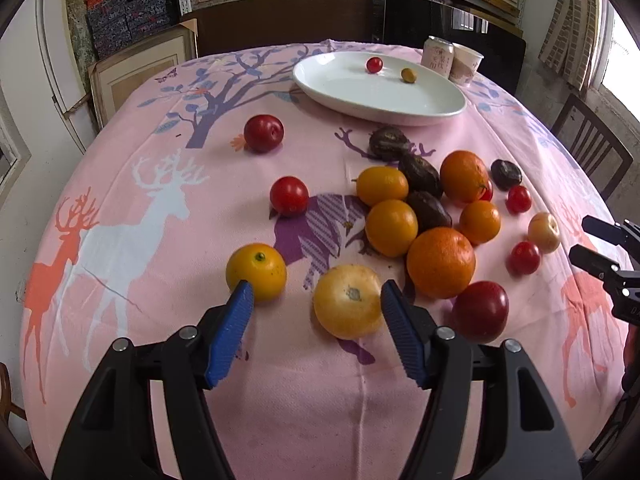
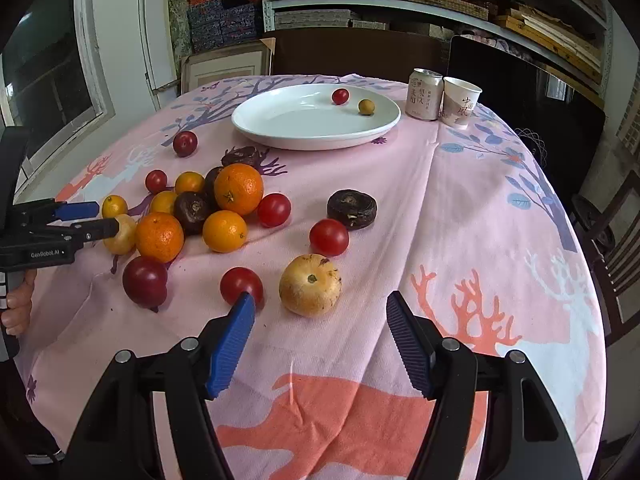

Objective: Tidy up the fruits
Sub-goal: 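Grasp the pale brown pear with the right gripper while the left gripper grasps the pale yellow grapefruit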

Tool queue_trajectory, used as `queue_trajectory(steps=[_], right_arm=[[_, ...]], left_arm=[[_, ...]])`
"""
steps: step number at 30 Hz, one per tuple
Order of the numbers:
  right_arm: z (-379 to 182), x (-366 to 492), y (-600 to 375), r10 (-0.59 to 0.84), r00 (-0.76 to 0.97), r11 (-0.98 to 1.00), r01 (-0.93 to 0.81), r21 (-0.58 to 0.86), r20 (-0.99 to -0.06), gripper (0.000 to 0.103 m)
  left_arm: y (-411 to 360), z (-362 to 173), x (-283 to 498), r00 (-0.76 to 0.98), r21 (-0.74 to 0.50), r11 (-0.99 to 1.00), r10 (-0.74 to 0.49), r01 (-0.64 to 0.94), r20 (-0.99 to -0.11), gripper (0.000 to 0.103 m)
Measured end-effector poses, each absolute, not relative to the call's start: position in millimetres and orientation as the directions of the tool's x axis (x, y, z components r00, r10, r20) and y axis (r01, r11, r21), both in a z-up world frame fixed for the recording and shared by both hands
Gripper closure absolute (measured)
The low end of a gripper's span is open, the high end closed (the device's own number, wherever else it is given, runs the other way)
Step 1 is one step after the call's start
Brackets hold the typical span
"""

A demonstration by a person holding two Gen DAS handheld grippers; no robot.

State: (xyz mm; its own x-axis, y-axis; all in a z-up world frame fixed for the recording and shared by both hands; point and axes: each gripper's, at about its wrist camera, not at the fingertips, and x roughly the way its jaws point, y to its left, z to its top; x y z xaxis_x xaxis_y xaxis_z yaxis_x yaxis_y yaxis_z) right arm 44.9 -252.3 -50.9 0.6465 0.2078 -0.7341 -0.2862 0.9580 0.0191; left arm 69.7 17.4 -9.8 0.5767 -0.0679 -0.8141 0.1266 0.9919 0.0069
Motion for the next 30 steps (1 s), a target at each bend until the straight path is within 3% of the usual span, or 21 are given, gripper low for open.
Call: queue_trajectory(steps=[7, 11, 12, 20, 22, 23, 30], right_arm=[[-58, 46, -244, 0.2, 0.631, 0.957, -0.291, 0.01, -0.749, 0.033], [-63, 51, -243, 0.193, 0.621, 0.957, -0.291, 0.004, -0.76, 0.033], [-64, 53, -242, 0.189, 0.617, 0.957, -0.291, 0.002, -0.764, 0.033], [-74, 86, -237, 0.166, 0.605, 0.961, -0.276, -0.009, -0.779, 0.034], [-80, 95, -238, 0.187, 0.573, 0.96, -0.28, 0.024, -0.798, 0.05], [-82, 97, -238, 0.235, 0.55, 0.951, -0.299, 0.074, -0.802, 0.063], [-70, 80, -242, 0.267, 0.6, 0.949, -0.3, 0.097, -0.754, 0.065]], left_arm=[[4, -24, 80, 0.54, -0.04, 0.986, -0.123, 0.163, -0.833, 0.037], [-1, -32, 86, 0.52, -0.101, 0.977, -0.186, 0.188, -0.833, 0.054], [-3, -32, 87, 0.518, -0.116, 0.972, -0.207, 0.202, -0.83, 0.065], [-8, -32, 92, 0.518, -0.12, 0.969, -0.218, 0.216, -0.827, 0.066], [-8, -31, 92, 0.519, -0.122, 0.969, -0.219, 0.213, -0.826, 0.066], [-8, -31, 92, 0.519, -0.122, 0.969, -0.218, 0.213, -0.826, 0.066], [-6, -26, 87, 0.528, -0.092, 0.976, -0.184, 0.195, -0.829, 0.067]])
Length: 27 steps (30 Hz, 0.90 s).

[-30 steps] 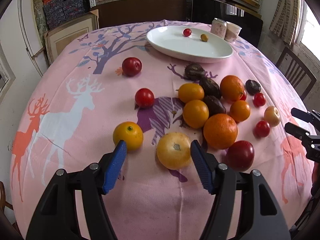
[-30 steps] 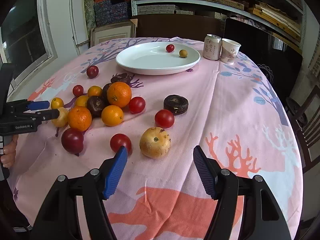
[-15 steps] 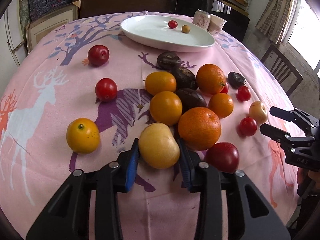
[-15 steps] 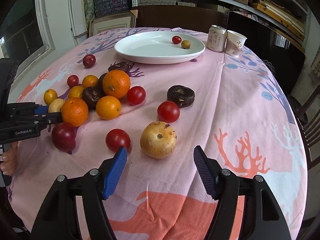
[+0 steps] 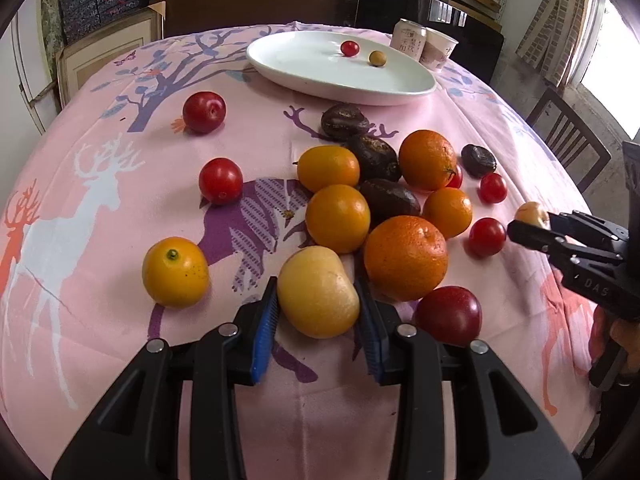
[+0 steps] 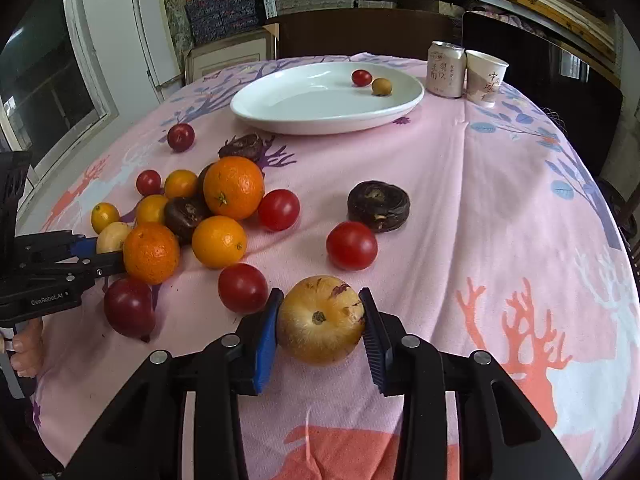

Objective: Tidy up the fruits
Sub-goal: 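Grasp the pale brown pear with the right gripper while the left gripper grasps the pale yellow grapefruit, then carry the pear and grapefruit onto the white plate and open both grippers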

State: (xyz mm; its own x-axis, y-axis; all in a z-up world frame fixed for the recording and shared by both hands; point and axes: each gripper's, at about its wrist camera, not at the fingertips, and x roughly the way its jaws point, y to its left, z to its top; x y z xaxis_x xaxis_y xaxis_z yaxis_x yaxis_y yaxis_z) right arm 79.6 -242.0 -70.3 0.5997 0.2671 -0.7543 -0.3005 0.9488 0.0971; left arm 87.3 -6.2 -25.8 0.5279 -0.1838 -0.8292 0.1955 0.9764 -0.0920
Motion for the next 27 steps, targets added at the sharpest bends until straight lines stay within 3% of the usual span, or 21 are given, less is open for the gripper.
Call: queue_trajectory(steps=[8, 14, 20, 27], right_arm=[[-9, 64, -250, 0.316, 0.721, 0.936, -0.344, 0.078, -0.617, 0.064], [31, 90, -234, 0.344, 0.791, 0.923, -0.384, 0.027, -0.506, 0.064], [15, 159, -219, 0.332, 0.759, 0.931, -0.358, 0.068, -0.56, 0.064], [-15, 220, -203, 0.315, 0.7, 0.933, -0.352, 0.074, -0.641, 0.064]], left_arm=[[1, 24, 82, 0.624, -0.047, 0.981, -0.156, 0.188, -0.766, 0.067], [-15, 62, 124, 0.662, -0.052, 0.981, -0.163, 0.185, -0.731, 0.067], [-40, 65, 199, 0.654, -0.034, 0.986, -0.135, 0.165, -0.744, 0.067], [-49, 33, 265, 0.602, -0.022, 0.989, -0.107, 0.146, -0.791, 0.067]])
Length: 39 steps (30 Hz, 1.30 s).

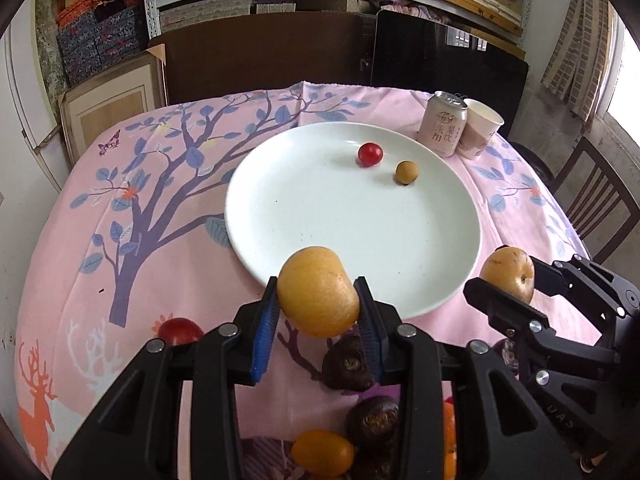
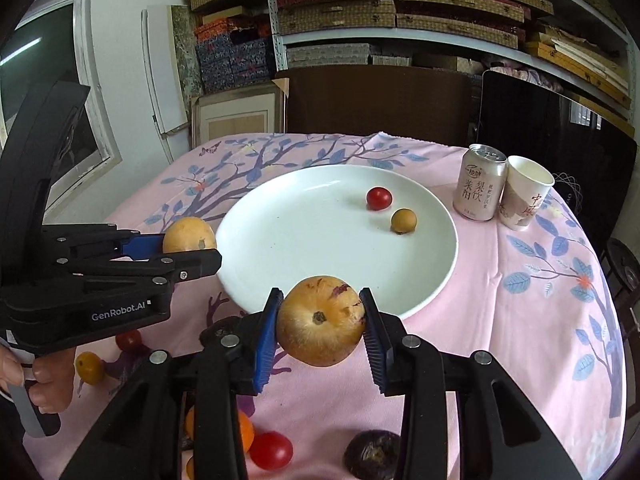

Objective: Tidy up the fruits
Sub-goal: 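Carry the pear and grapefruit onto the white plate and open both grippers, then grasp a red tomato with the right gripper while the left gripper grasps a tangerine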

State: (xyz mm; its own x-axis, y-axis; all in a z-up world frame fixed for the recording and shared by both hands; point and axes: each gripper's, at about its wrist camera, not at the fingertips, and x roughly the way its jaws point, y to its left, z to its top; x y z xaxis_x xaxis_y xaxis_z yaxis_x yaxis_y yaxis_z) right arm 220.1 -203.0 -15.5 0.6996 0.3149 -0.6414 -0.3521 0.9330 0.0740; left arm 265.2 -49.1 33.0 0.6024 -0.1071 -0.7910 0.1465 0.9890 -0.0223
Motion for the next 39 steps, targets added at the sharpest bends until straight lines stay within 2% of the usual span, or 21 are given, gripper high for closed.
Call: queue_trajectory(steps=[6, 7, 8, 10, 13, 15, 17, 21, 27, 39], right_arm=[[-34, 251, -189, 0.29, 0.669, 0.93, -0.365, 0.037, -0.684, 0.064], [-37, 254, -187, 0.285, 0.667, 0.93, -0.366, 0.031, -0.689, 0.062], [-40, 257, -185, 0.281, 0.657, 0.929, -0.369, 0.027, -0.699, 0.053], [-41, 258, -185, 0.257, 0.669, 0.938, -0.346, 0.014, -0.697, 0.052], [-39, 252, -194, 0.287, 0.653, 0.938, -0.341, 0.066, -0.701, 0.049], [-37, 243, -202, 0.29, 0.656, 0.941, -0.327, 0.084, -0.697, 0.044], [-34, 230, -213, 0.301, 0.651, 0.943, -0.314, 0.114, -0.696, 0.042], [-27, 192, -231, 0.316, 0.659, 0.942, -0.307, 0.139, -0.683, 0.038], [-24, 129, -240, 0.338, 0.657, 0.93, -0.342, 0.133, -0.673, 0.037], [-62, 68, -203, 0.338, 0.559, 0.899, -0.43, 0.085, -0.757, 0.037]], left_arm=[[-53, 7, 296, 0.558, -0.021, 0.99, -0.094, 0.136, -0.825, 0.067], [-54, 3, 299, 0.548, -0.022, 0.99, -0.094, 0.137, -0.831, 0.067], [-56, 1, 300, 0.543, -0.02, 0.99, -0.093, 0.138, -0.835, 0.067], [-56, 2, 299, 0.56, 0.004, 0.992, -0.069, 0.128, -0.826, 0.06], [-48, 12, 289, 0.585, 0.007, 0.995, -0.052, 0.1, -0.809, 0.034], [-43, 21, 278, 0.605, -0.002, 0.995, -0.06, 0.096, -0.794, 0.033], [-39, 31, 263, 0.626, 0.003, 0.995, -0.063, 0.103, -0.777, 0.033], [-29, 47, 225, 0.671, 0.037, 0.994, -0.039, 0.099, -0.741, 0.025], [-8, 50, 165, 0.698, 0.061, 0.995, -0.013, 0.081, -0.716, 0.025], [34, 21, 84, 0.668, 0.059, 0.998, 0.018, 0.038, -0.743, 0.025]])
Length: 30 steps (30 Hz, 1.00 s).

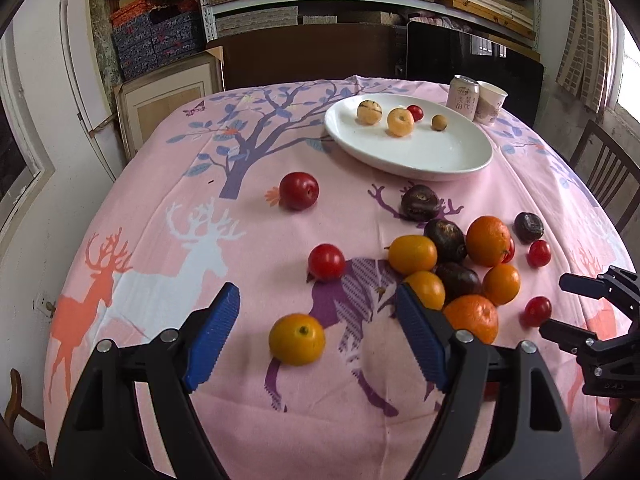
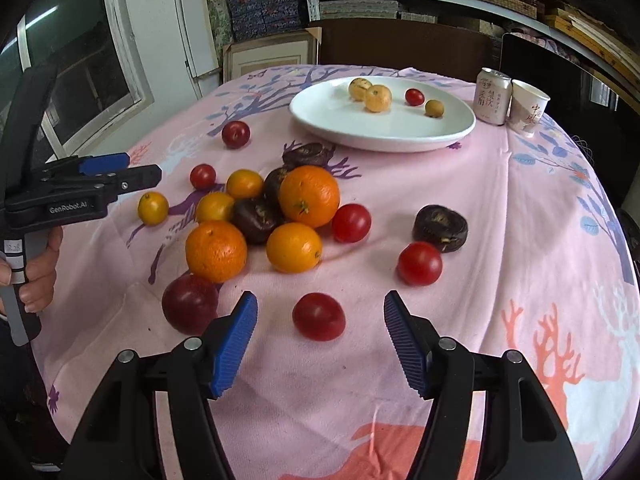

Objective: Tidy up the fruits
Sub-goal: 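Grasp a red tomato with the right gripper while the left gripper grasps a tangerine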

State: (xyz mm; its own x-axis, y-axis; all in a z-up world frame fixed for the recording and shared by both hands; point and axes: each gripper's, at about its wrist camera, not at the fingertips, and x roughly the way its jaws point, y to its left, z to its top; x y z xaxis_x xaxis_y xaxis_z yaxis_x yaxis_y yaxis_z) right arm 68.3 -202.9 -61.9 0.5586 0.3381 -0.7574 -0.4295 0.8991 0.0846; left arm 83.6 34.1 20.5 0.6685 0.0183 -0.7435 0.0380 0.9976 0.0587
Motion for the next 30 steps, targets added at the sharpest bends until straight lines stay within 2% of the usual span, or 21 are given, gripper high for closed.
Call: queue_trajectory(steps=[4, 5, 6, 7, 8, 16, 19, 20, 22, 24, 28, 30], right_arm=[[-76, 71, -193, 0.306, 0.544, 0.905, -0.42, 0.062, -0.781, 0.037], [-78, 71, -191, 0.3, 0.544, 0.907, -0.416, 0.059, -0.784, 0.04], [-81, 72, -190, 0.289, 0.541, 0.91, -0.411, 0.052, -0.79, 0.054], [-83, 73, -190, 0.269, 0.549, 0.915, -0.402, 0.032, -0.792, 0.059], [-83, 72, -190, 0.255, 0.564, 0.918, -0.397, 0.012, -0.785, 0.073], [-82, 74, -199, 0.302, 0.558, 0.915, -0.398, 0.071, -0.773, 0.073], [-82, 74, -201, 0.317, 0.555, 0.913, -0.397, 0.09, -0.77, 0.073], [-82, 74, -201, 0.321, 0.553, 0.913, -0.397, 0.095, -0.769, 0.073], [-82, 74, -203, 0.329, 0.553, 0.913, -0.394, 0.107, -0.766, 0.073], [-80, 74, -205, 0.332, 0.559, 0.914, -0.389, 0.114, -0.76, 0.073], [-67, 67, -207, 0.344, 0.587, 0.909, -0.403, 0.103, -0.733, 0.073], [-51, 64, -210, 0.356, 0.616, 0.906, -0.413, 0.097, -0.702, 0.073]], left_arm=[[43, 13, 79, 0.652, 0.058, 0.998, 0.028, 0.025, -0.758, 0.025], [44, 10, 79, 0.647, 0.057, 0.998, 0.028, 0.023, -0.762, 0.025], [46, 8, 78, 0.644, 0.056, 0.998, 0.028, 0.022, -0.765, 0.025], [47, 5, 78, 0.64, 0.056, 0.998, 0.028, 0.022, -0.768, 0.025], [47, 2, 79, 0.636, 0.058, 0.998, 0.031, 0.022, -0.771, 0.025], [47, -19, 93, 0.599, 0.074, 0.997, 0.049, 0.017, -0.799, 0.026], [46, -27, 103, 0.571, 0.07, 0.997, 0.049, 0.016, -0.819, 0.043], [47, -30, 106, 0.559, 0.063, 0.998, 0.042, 0.018, -0.828, 0.056], [46, -31, 106, 0.558, 0.048, 0.999, 0.026, 0.024, -0.83, 0.066], [41, -31, 105, 0.557, 0.072, 0.997, 0.042, 0.032, -0.829, 0.066], [37, -23, 103, 0.531, 0.012, 0.998, -0.021, 0.059, -0.847, 0.066], [30, -4, 101, 0.569, 0.017, 0.997, -0.029, 0.076, -0.822, 0.066]])
